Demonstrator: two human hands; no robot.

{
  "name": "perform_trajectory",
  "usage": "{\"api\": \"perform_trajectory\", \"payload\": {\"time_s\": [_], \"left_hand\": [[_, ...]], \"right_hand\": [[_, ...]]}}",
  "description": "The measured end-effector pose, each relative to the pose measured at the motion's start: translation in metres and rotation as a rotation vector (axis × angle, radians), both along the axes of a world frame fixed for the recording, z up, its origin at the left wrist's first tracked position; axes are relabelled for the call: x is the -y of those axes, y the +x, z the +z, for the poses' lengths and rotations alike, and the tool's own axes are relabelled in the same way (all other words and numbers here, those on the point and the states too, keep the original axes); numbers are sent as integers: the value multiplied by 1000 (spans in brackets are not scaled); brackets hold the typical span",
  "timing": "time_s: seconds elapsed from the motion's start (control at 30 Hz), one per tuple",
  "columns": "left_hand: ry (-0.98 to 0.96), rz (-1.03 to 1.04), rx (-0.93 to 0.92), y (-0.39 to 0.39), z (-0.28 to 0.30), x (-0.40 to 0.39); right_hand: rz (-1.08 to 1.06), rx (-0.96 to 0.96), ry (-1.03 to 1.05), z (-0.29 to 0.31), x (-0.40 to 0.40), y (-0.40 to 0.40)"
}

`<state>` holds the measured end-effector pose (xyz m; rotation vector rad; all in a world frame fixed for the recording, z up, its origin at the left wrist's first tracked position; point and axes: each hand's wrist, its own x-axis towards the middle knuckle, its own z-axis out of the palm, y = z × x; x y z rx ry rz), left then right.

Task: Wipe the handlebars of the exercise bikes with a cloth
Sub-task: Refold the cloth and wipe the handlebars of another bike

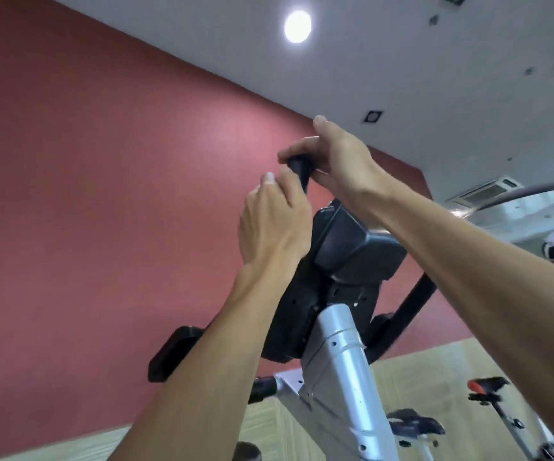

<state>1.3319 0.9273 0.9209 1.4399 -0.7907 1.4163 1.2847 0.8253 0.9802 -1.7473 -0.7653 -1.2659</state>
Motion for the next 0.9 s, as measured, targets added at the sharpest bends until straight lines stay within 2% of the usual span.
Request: {"api": "perform_trajectory", "payload": {"time_s": [0.1,0.2,0.3,0.43,0.6,0.9], "left_hand": [[124,-103,0,1,-18,-4],[325,1,95,15,-40,-19],[375,99,141,20,-40,-26],[318,292,121,5,-20,-8],[141,623,151,-12,25,30],[82,700,144,1,-20,18]], "right_hand": [[55,45,-3,-5,4,3],[60,103,-40,-10,10,11],[106,132,-92,-10,19,15],[334,61,-84,-4,35,22],[415,84,-124,2,41,31],[453,177,-40,-5,32,37]]}}
